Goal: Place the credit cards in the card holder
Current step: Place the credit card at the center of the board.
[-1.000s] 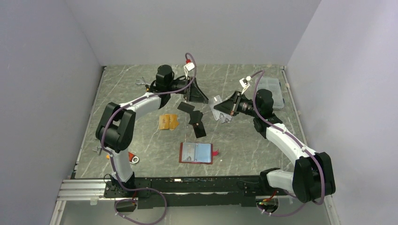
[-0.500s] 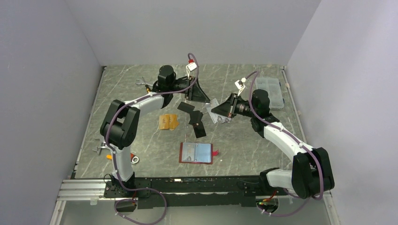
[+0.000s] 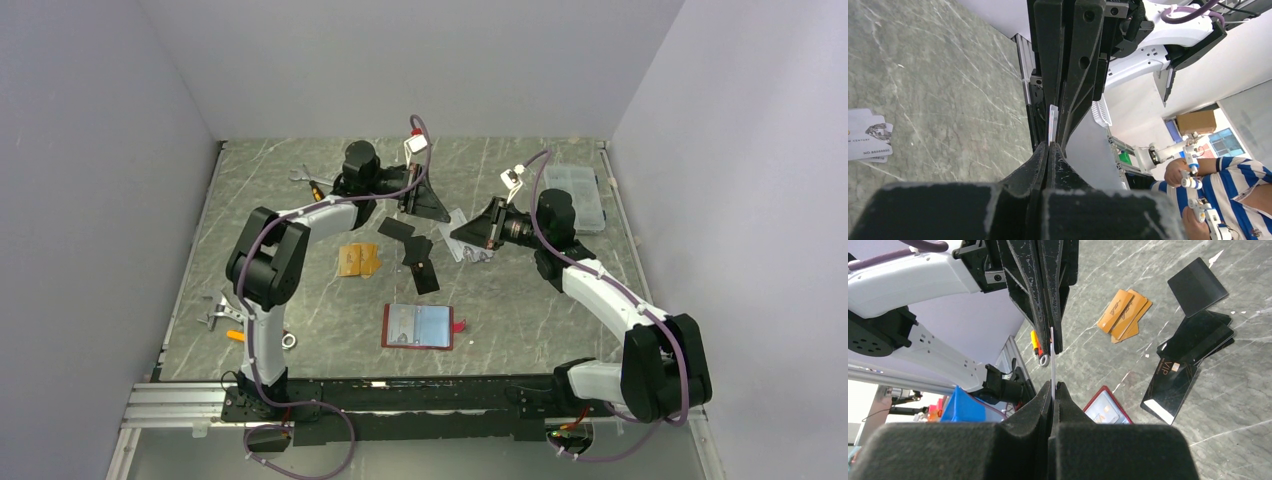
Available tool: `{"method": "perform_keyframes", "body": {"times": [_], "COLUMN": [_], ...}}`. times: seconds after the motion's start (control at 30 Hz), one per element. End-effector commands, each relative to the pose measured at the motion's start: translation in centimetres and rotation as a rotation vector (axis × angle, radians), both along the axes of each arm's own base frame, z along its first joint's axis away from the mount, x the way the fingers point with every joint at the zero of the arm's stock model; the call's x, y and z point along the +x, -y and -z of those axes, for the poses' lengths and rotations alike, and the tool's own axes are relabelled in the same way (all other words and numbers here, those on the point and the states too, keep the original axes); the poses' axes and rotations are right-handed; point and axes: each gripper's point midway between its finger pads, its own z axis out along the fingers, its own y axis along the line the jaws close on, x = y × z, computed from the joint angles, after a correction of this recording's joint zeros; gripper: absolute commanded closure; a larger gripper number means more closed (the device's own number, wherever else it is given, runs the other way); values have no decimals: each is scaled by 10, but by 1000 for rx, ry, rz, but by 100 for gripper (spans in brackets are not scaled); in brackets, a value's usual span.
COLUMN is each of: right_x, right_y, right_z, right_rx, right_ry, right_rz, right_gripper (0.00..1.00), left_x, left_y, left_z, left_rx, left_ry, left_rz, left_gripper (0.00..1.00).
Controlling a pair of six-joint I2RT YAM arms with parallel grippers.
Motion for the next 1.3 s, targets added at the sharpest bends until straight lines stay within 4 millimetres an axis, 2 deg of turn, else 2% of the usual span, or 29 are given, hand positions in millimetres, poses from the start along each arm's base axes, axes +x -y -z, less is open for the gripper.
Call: {"method": "perform_keyframes", "body": {"times": [0.0,0.23,0.37,0.6,0.77,1.0,1.07,1.2,1.27], "right_x": [3,7,9,12,16,20,22,25,26], "right_y": [-2,3,11,38,49,57,64,73,75], "right_z": [-9,4,1,-9,-10,-8,-8,-15,-20], "right_rx": [3,-25,-11,92,123,123,105,38,29], "right_ry": [55,5,-2,-9,-15,-23,-17,34,49], "right_rz": [-13,29,61,141,189,245,280,337,344], "right_gripper": [98,77,72,73,87,96,95,86,84], "left_x": [-1,20,26,29,28,24,23,21,19], "left_y": [3,9,9,1,-2,-4,-5,-6,-6], "left_z": [-22,-28,-30,-29,-29,-27,-25,-19,-19], "left_rx": [-51,-62,-69,-74,-73,-67,-60,-43,-43], "left_ry": [88,108,100,94,93,89,91,95,93], "left_rz": [35,10,-4,-23,-26,-24,-24,-24,-19], "left_gripper": [100,100,100,100,100,100,100,100,100]}}
